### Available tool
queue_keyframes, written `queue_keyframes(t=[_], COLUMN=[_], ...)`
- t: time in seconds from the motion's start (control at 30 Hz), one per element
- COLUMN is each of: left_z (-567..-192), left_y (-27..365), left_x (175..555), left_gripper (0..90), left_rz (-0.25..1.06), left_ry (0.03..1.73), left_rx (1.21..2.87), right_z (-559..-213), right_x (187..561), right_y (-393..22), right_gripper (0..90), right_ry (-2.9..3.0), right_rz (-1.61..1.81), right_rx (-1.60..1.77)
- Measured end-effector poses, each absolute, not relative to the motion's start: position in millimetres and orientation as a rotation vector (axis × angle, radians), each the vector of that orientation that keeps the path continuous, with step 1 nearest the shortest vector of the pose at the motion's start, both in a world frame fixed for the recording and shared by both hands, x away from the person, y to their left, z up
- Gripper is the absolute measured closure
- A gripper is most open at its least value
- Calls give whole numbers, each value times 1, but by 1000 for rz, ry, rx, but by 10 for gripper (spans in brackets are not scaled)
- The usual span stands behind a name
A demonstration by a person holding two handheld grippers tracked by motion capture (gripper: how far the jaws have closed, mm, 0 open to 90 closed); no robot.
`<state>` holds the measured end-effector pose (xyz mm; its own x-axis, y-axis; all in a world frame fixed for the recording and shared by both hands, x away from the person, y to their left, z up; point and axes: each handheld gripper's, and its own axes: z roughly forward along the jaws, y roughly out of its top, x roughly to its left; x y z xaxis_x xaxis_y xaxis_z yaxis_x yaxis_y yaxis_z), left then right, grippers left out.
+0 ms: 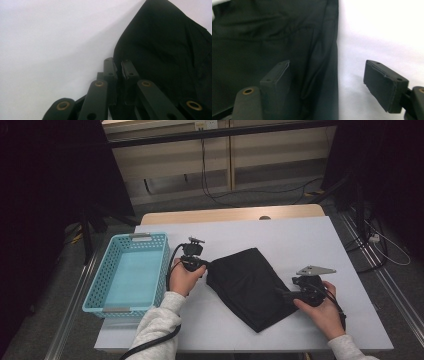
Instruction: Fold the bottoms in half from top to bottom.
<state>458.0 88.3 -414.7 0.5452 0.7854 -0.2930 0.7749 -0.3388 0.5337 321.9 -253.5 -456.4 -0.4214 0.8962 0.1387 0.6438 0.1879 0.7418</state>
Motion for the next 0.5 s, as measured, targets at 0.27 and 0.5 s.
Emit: queue_keyframes(t=[0.27,0.5], left_z=[-418,-416], left_y=[90,93], left_x=[458,459], left_gripper=[837,831], left_rz=[15,3], left_ry=[1264,1269], left_rx=[2155,2157], right_z=[-462,-462], right_x=[313,308], right_y=[-237,-232], right_gripper=[336,406], right_ry=[2160,2131], right_rz=[1087,1071], right_rx=[1415,1447])
